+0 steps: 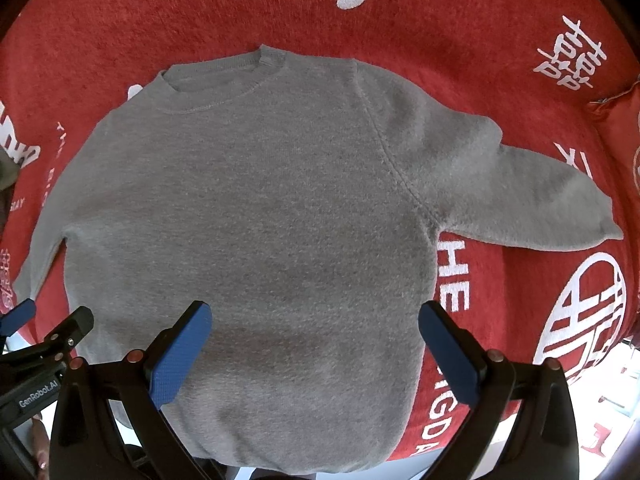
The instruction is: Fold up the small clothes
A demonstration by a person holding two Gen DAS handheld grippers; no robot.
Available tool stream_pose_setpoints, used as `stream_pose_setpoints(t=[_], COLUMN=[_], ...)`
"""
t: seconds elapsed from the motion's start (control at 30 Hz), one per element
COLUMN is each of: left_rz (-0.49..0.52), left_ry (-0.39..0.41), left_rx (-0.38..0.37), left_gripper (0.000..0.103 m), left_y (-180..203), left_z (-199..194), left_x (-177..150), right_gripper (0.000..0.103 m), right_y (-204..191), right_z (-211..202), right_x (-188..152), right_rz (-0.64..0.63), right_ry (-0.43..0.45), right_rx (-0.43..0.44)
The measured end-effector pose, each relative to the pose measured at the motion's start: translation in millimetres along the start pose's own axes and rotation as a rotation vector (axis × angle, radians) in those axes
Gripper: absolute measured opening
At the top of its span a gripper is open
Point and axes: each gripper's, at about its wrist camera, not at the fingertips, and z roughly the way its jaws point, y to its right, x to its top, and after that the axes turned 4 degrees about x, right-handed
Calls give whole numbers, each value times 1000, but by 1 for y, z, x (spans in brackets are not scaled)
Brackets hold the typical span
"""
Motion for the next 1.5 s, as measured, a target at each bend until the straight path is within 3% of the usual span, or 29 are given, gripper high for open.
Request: stream_pose_setpoints(t=[0.5,0.83,0.97,1.17,1.33,1.5], left_rz=[-31,-55,-99,-261,-495,-745], left_ry=[-4,7,9,34,77,129], left_rx=[-21,-95,-169,-307,-392,-554], left_gripper=[103,103,103,103,103,103], left_y=[-2,-23,-43,-110,-201,-276], left_z=[0,6,12,29,62,104], left_x=[-1,-3,-4,-7,-18,-46], right_gripper=[103,103,103,103,103,103], right_y=[-3,-19,-32,-72,-128,-180], right_z=[2,4,5,6,11,23], right_x=[4,2,0,-3,-8,-15], right_rz=[-16,-22,-34,-88,-197,-277], right_ry=[1,0,0,9,8,-22], right_rx=[4,-13,-14,94,226,274])
